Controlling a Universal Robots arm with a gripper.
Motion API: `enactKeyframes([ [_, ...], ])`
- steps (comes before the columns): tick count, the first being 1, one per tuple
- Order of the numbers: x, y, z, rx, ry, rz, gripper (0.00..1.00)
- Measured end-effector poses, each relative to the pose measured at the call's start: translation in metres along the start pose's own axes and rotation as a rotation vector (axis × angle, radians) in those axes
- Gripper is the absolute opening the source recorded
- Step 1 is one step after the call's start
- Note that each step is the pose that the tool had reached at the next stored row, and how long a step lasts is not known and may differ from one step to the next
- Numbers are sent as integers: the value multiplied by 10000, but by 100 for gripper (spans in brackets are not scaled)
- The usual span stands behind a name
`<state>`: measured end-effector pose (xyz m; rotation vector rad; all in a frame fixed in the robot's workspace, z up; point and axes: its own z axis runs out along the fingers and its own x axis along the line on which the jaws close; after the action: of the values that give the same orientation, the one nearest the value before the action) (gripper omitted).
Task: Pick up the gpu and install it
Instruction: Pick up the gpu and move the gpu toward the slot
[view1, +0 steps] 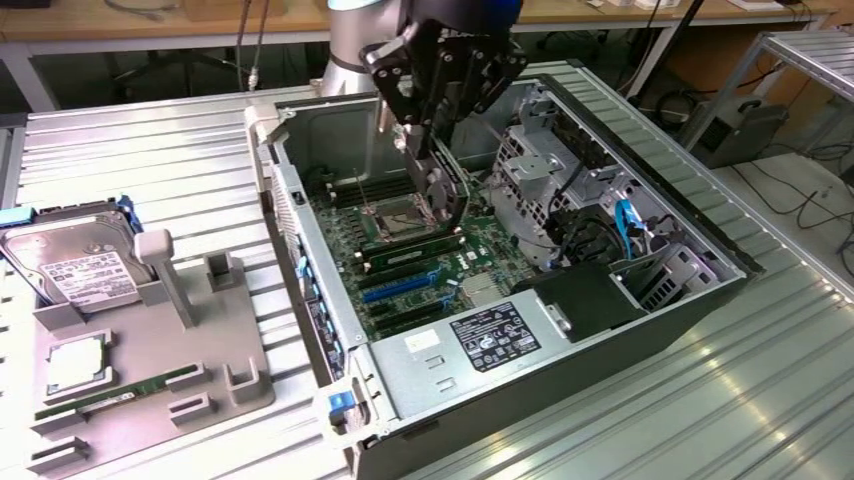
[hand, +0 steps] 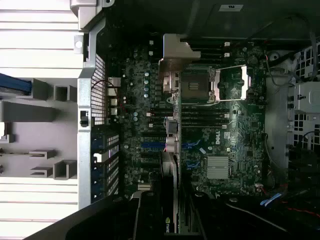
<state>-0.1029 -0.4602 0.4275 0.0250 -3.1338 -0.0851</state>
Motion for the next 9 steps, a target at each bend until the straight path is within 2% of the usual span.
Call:
enactKeyframes([
  [3,-219,23,87,1,15,0,26],
  [4,-263,22,106,1,15,1,26],
  [9,-335,17,179,9,30,30,26],
])
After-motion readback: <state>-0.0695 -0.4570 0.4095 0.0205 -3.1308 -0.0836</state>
